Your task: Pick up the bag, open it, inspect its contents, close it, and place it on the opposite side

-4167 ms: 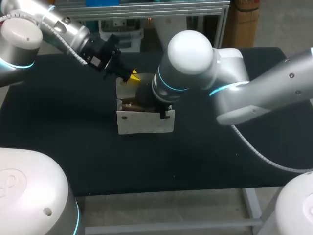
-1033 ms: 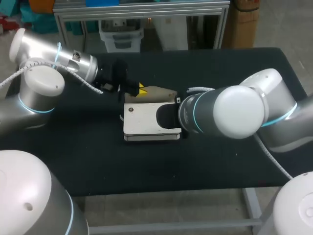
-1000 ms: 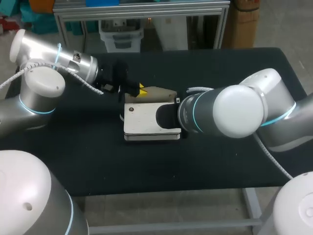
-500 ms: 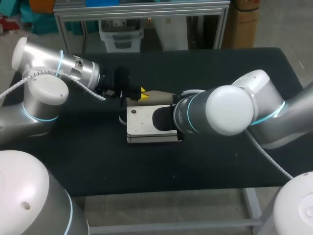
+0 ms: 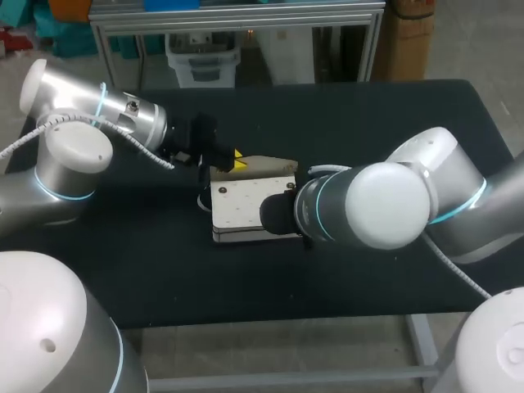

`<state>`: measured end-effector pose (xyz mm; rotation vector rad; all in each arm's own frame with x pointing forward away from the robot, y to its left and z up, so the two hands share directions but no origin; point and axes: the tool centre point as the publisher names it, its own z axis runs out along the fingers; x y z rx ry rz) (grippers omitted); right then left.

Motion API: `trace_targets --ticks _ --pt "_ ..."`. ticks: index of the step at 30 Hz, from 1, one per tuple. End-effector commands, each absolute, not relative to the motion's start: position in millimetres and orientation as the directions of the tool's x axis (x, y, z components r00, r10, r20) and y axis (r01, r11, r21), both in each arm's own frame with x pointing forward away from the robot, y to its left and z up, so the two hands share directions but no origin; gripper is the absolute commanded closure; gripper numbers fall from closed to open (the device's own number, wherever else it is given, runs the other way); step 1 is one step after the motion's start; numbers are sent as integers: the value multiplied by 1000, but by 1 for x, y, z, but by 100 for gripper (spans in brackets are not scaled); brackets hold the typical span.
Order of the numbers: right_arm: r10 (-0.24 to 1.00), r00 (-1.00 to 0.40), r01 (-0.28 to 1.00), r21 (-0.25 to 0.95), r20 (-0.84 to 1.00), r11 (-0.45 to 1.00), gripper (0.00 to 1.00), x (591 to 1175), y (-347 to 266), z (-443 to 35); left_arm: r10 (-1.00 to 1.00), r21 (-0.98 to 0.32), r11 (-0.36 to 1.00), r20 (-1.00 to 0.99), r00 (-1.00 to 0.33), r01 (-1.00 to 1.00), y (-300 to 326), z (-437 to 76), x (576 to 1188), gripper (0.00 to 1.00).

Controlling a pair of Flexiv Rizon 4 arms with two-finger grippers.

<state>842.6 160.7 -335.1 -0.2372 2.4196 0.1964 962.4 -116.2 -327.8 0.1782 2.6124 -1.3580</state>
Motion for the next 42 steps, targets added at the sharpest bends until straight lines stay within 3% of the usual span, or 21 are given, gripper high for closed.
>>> trace_targets --ticks 1,8,16,20,34,42 --pt "-116 -703 -249 90 -701 964 53 840 154 -350 44 -797 568 -219 -975 205 -119 -331 969 100" --pt "-142 -691 -275 76 -708 958 45 845 155 -359 69 -792 567 -227 -971 225 -123 -332 970 100" --pt "-150 -695 -281 74 -703 957 45 850 159 -367 71 -801 559 -212 -975 215 -122 -339 974 100" --pt "-142 -690 -269 70 -709 961 50 856 161 -368 77 -800 560 -210 -975 217 -122 -339 973 100" --pt "-106 -686 -210 57 -720 976 52 869 166 -378 79 -806 555 -198 -977 208 -116 -344 971 100" --pt "-90 -684 -190 58 -724 980 67 874 167 -380 85 -805 557 -190 -978 205 -114 -346 971 100"
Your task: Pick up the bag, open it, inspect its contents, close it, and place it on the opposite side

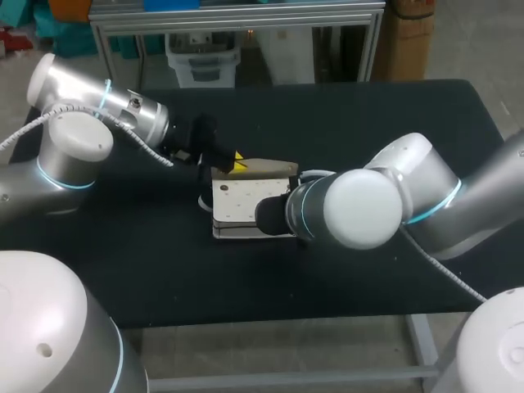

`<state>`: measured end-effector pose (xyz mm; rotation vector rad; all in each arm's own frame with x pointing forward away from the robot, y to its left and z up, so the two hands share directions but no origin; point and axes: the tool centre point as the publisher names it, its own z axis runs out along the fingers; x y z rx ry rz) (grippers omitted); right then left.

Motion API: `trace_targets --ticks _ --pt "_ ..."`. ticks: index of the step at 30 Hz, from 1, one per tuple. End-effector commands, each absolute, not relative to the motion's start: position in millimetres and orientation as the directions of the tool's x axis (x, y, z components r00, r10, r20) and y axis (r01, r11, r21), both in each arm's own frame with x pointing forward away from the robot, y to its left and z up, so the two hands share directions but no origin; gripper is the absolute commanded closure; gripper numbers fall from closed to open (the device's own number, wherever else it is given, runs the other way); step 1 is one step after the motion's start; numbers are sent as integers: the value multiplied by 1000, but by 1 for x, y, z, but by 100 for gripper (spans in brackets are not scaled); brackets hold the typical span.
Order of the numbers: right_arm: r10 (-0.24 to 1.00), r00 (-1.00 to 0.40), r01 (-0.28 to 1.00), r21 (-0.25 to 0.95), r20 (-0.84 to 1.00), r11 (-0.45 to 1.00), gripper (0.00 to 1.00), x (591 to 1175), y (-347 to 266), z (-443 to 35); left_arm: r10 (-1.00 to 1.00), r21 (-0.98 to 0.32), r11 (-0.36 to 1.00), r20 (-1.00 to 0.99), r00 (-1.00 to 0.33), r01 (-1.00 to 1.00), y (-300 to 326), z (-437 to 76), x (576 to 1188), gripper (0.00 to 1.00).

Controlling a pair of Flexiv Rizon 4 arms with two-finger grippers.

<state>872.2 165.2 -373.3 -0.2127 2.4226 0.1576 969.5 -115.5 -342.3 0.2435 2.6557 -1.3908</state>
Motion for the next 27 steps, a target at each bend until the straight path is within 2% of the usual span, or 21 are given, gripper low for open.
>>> trace_targets --ticks 1,3,27 --pt "-89 -685 -187 57 -723 981 74 874 166 -381 87 -805 557 -190 -978 206 -114 -346 971 100" --pt "-85 -685 -184 58 -723 981 100 875 166 -382 94 -806 552 -195 -976 214 -113 -346 969 100" --pt "-59 -698 -147 62 -713 987 100 876 166 -386 420 -593 589 -356 -835 549 -126 -363 926 100"
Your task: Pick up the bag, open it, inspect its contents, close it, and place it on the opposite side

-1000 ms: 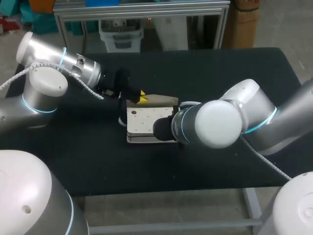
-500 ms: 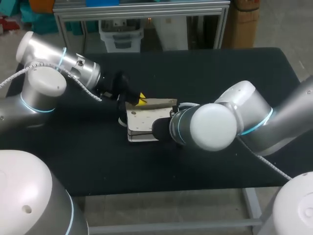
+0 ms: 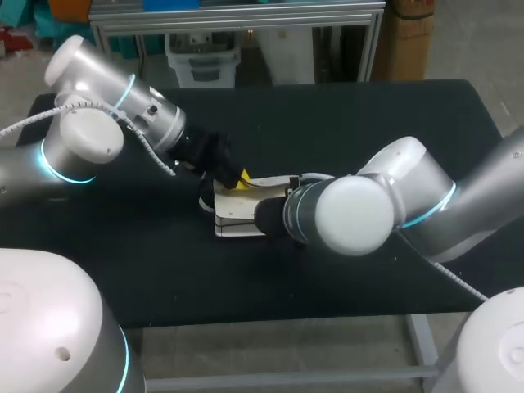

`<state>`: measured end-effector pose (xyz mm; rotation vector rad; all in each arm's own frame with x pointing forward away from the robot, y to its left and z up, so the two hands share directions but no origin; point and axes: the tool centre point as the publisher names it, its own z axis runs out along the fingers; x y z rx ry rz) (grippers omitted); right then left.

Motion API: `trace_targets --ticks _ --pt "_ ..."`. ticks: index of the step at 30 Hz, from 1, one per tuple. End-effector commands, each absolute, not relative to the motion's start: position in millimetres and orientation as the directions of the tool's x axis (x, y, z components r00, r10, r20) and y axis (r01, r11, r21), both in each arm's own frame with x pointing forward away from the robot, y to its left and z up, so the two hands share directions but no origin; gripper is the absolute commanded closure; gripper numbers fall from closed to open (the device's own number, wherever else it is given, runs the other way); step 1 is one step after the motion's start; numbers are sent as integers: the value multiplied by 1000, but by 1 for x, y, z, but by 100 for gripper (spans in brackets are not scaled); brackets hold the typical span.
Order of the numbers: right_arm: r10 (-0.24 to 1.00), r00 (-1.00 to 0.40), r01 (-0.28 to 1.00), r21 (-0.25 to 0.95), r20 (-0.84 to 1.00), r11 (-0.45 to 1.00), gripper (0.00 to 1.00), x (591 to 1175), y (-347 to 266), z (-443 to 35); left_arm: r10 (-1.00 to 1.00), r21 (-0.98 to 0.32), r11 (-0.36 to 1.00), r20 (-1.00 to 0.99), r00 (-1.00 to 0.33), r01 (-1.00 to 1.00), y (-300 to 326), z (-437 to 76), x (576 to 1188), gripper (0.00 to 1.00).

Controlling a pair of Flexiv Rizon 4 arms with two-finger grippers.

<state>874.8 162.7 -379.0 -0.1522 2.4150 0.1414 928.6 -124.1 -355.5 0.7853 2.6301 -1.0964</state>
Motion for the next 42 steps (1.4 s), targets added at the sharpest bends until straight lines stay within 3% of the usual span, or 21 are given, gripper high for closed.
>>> trace_targets --ticks 1,23,35,36,38,42 --pt "-59 -699 -146 62 -713 987 100 876 166 -386 430 -589 586 -356 -830 557 -127 -364 925 100" --pt "-54 -699 -134 56 -714 989 100 875 168 -390 648 -432 495 -394 -652 754 -124 -383 907 100" --pt "-44 -708 -121 61 -705 991 100 875 166 -394 690 -450 415 -412 -596 791 -129 -383 900 100" --pt "-43 -709 -121 61 -704 991 100 876 166 -394 692 -454 402 -417 -589 795 -130 -382 898 95" --pt "-42 -709 -120 61 -704 991 100 876 166 -395 684 -467 387 -432 -587 795 -129 -379 897 73" --pt "-41 -710 -117 61 -703 991 100 877 165 -394 670 -477 354 -471 -574 805 -127 -370 893 63"
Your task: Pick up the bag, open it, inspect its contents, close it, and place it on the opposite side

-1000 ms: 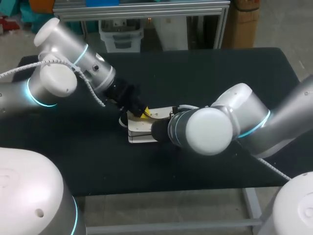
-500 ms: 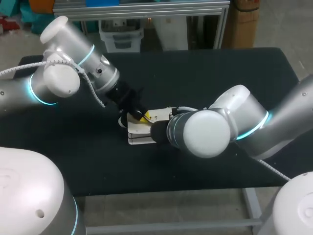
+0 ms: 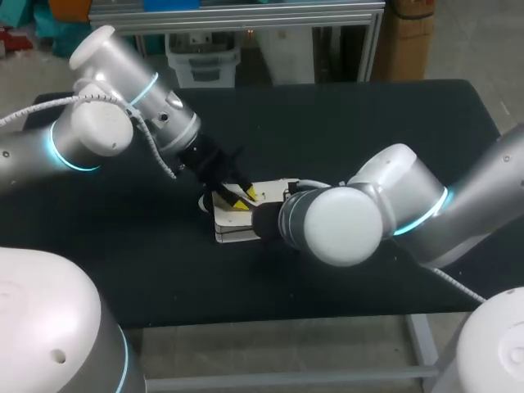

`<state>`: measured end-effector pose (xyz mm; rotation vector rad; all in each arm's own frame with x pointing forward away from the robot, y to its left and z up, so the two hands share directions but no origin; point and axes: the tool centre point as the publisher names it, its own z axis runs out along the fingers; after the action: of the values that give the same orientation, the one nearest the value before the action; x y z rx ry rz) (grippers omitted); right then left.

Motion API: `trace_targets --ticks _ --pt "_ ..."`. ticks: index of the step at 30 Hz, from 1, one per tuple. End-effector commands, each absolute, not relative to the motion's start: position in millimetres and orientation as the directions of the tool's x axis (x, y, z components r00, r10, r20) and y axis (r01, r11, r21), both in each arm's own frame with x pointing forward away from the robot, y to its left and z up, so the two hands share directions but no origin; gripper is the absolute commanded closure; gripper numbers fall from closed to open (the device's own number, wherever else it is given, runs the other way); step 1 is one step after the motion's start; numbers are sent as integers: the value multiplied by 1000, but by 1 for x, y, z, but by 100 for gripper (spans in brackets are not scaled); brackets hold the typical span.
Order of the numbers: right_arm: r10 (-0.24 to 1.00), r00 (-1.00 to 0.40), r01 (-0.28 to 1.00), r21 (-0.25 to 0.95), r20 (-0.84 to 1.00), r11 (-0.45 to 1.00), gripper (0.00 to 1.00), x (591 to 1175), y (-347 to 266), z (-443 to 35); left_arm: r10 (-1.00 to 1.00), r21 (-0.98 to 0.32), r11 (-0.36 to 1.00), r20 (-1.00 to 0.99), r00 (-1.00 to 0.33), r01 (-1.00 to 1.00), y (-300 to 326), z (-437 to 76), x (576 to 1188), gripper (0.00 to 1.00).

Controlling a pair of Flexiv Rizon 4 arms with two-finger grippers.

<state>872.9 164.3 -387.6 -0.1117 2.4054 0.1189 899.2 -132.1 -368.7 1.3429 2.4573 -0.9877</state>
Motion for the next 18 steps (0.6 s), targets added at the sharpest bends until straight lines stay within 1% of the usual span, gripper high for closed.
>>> trace_targets --ticks 1,5,6,14,18 --pt "-41 -710 -117 61 -703 991 100 877 165 -394 667 -481 342 -481 -569 807 -127 -367 892 56" --pt "-41 -710 -115 59 -703 992 100 878 165 -394 656 -489 307 -513 -554 816 -126 -357 890 57" --pt "-41 -710 -115 59 -703 992 100 878 165 -394 652 -495 295 -521 -551 817 -125 -354 890 60" --pt "-42 -710 -114 56 -703 992 100 879 165 -393 598 -527 241 -580 -553 815 -117 -339 894 62" --pt "-43 -710 -114 54 -703 992 100 879 165 -393 548 -559 189 -622 -559 807 -111 -330 899 70"
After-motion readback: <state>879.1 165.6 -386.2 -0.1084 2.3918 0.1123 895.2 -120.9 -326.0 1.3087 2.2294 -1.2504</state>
